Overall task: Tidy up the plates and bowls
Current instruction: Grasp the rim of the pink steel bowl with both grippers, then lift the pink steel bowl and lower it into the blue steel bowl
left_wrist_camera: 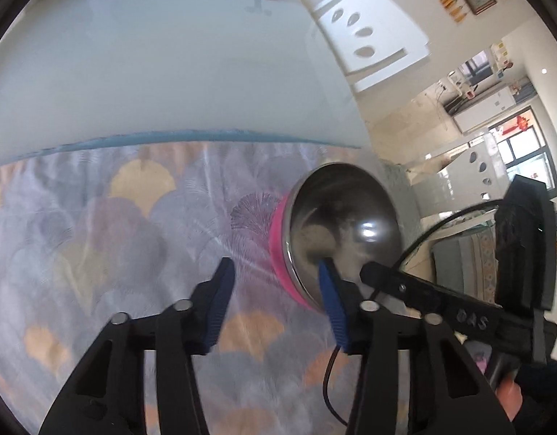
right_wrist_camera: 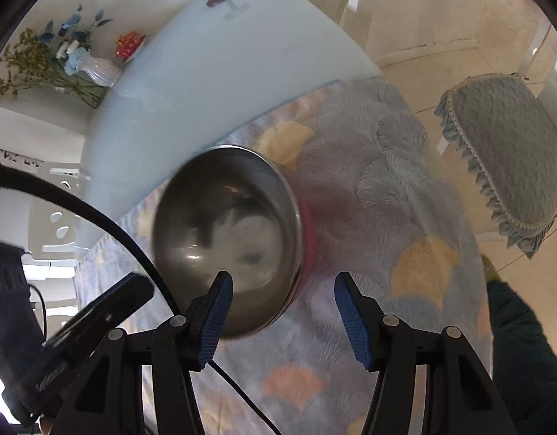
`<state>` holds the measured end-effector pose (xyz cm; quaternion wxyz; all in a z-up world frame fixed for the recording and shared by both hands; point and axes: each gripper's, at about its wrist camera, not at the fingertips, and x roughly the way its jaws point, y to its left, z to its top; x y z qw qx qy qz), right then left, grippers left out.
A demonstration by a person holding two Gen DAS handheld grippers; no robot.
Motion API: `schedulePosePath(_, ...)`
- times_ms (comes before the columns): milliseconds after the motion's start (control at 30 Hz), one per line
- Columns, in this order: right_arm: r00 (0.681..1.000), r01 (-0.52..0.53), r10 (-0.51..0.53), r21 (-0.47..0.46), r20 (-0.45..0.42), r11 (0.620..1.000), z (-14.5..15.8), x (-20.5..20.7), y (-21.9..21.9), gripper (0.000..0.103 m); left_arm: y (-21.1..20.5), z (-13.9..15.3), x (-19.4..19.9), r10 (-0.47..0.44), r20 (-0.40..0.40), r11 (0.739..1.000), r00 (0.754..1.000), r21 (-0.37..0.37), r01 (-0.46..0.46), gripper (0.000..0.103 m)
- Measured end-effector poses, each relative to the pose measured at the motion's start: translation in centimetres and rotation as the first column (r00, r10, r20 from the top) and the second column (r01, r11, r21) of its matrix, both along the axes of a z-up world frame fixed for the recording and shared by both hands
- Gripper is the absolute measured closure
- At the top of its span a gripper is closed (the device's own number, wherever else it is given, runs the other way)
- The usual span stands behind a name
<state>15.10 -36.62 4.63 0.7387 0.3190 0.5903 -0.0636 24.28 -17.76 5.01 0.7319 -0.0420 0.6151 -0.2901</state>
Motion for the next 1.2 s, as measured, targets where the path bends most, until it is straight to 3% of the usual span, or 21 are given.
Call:
schedulePosePath(100, 1.0, 0.002, -0.002, 0.023, -0.004, 1.0, -1.0, 0.3, -0.1, 0.046, -1.0, -1.4, 0.4, -0.015, -0.016, 1.0, 1.0, 0.014, 0.015, 0.073)
schedulePosePath(267, 1.0, 0.007, -0.006, 0.027, -0.014, 1.0, -2.2, 0.4, -0.3, 0.065, -1.8, -2.3, 0.4, -0.03, -0.024, 0.999, 0.999, 0.01, 0.031, 0.085)
schedulePosePath(433, 1.0, -0.006, 0.006, 0.036, -0.008, 0.999, -2.4, 0.6, 0.2, 0.079, -1.9, -2.3, 0.5, -0.034, -0.016, 0.999, 0.999, 0.017, 0.034, 0.085)
schedulePosePath(600, 0.999, -0.039, 0.039, -0.008, -0.017, 0.999, -1.4, 0.6, 1.2, 0.08, -0.7, -1.5, 0.1, -0.019, -0.015, 1.0, 1.0, 0.009, 0.019, 0.085)
schedulePosePath(833, 0.993, -0.114, 0.114, 0.025, -0.002, 0.993, 2.0, -0.2, 4.5, 0.079, 3.9, 2.5, -1.9, 0.056, 0.026, 0.998, 0.998, -0.017, -0.056, 0.085)
schedulePosePath(1000, 0.985, -0.168, 0.166, 0.054, 0.041, 0.984, 5.5, -1.9, 8.0, 0.079, 7.8, 7.0, -4.7, 0.122, 0.087, 0.992, 0.989, -0.043, -0.119, 0.085)
schedulePosePath(1200, 0.969, -0.231, 0.231, -0.005, 0.092, 0.973, 10.9, -5.2, 12.3, 0.079, 11.3, 12.0, -9.4, 0.161, 0.161, 0.986, 0.974, -0.079, -0.15, 0.085)
